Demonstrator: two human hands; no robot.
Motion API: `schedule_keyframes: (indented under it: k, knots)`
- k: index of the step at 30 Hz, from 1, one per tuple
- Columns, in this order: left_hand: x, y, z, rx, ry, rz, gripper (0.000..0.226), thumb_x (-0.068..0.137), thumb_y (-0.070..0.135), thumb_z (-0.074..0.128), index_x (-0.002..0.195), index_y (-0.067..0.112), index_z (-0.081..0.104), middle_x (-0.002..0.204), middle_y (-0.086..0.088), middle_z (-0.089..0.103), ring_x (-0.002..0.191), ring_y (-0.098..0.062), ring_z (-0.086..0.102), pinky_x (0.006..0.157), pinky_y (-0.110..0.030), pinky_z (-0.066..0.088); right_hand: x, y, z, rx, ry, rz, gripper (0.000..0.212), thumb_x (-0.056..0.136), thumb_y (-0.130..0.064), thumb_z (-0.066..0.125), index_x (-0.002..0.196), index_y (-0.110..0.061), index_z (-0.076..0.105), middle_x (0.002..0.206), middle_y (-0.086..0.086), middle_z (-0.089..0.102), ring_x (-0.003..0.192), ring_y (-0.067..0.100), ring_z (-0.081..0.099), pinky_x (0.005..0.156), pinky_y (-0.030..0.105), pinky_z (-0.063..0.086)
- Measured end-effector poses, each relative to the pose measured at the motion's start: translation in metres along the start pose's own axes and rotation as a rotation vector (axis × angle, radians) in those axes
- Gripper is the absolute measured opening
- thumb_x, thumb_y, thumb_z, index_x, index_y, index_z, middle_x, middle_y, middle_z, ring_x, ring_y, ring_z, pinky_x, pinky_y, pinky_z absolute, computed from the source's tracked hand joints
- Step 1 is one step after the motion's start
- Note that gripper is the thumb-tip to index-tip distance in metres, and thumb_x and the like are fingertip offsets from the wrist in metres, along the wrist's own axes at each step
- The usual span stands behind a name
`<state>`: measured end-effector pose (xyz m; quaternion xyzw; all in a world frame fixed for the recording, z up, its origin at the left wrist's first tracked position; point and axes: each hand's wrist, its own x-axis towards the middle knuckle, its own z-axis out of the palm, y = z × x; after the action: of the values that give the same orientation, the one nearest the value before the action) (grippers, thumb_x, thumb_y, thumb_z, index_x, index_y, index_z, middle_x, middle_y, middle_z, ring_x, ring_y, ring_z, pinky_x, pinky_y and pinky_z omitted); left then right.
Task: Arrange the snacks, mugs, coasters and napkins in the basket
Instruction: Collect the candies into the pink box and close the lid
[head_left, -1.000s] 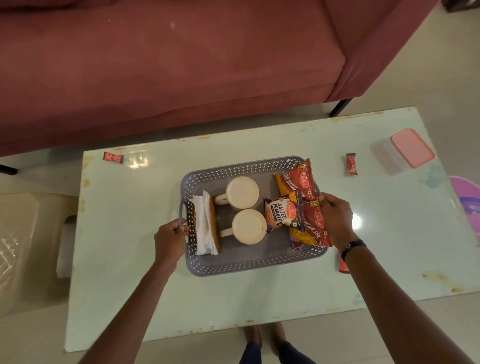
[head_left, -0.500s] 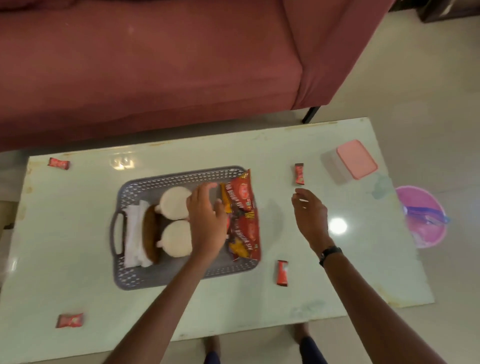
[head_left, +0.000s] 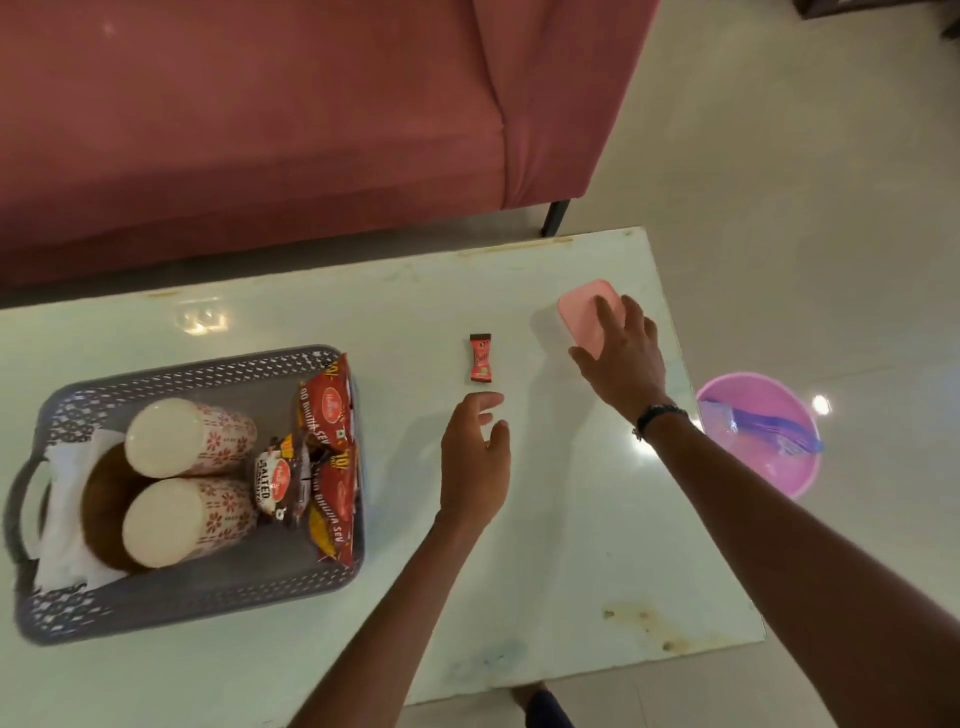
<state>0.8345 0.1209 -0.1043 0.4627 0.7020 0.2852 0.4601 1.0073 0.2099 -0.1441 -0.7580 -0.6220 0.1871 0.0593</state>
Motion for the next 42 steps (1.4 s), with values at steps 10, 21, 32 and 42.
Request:
schedule_keyframes:
  k: [10, 21, 32, 42]
  knots:
    - [-0.024, -0.013, 0.017, -0.356, -0.15, -0.444, 0.023, 0.094, 0.026, 0.049, 0.115, 0.019, 0.054, 0.121, -0.003, 0.059, 0.105, -0.017, 0.058, 0.094, -0.036, 0.048, -0.118, -0.019, 0.004, 0.176, -0.101, 0.055, 0.07, 0.079, -0.043, 0.068, 0.14, -0.023, 0.039, 0.136, 0.012, 0.04, 0.12, 0.029, 0.043, 0.077, 0.036, 0.054]
    - [-0.028, -0.023, 0.008, -0.699, -0.206, -0.576, 0.088, 0.062, 0.081, 0.047, 0.125, 0.021, 0.057, 0.119, -0.013, 0.065, 0.106, -0.03, 0.065, 0.078, -0.039, 0.058, -0.169, -0.055, -0.014, 0.664, -0.247, 0.218, 0.071, 0.076, -0.046, 0.069, 0.139, -0.036, 0.038, 0.13, 0.003, 0.048, 0.114, 0.017, 0.049, 0.093, 0.031, 0.048]
    - [-0.026, -0.017, 0.013, -0.567, -0.243, -0.543, 0.109, 0.046, 0.091, 0.047, 0.136, 0.027, 0.044, 0.13, -0.009, 0.058, 0.111, -0.031, 0.06, 0.094, -0.053, 0.05, -0.158, -0.036, -0.019, 1.132, -0.429, 0.342, 0.067, 0.076, -0.028, 0.075, 0.136, -0.033, 0.047, 0.125, -0.006, 0.061, 0.109, 0.01, 0.058, 0.076, 0.016, 0.05]
    - [-0.013, -0.027, 0.006, -0.591, -0.318, -0.584, 0.062, 0.083, 0.066, 0.027, 0.124, 0.025, 0.049, 0.117, -0.009, 0.061, 0.101, -0.029, 0.063, 0.082, -0.045, 0.054, -0.144, -0.022, -0.017, 1.23, -0.526, 0.341, 0.062, 0.075, -0.026, 0.074, 0.132, -0.036, 0.051, 0.129, -0.004, 0.059, 0.115, 0.018, 0.057, 0.068, 0.015, 0.053]
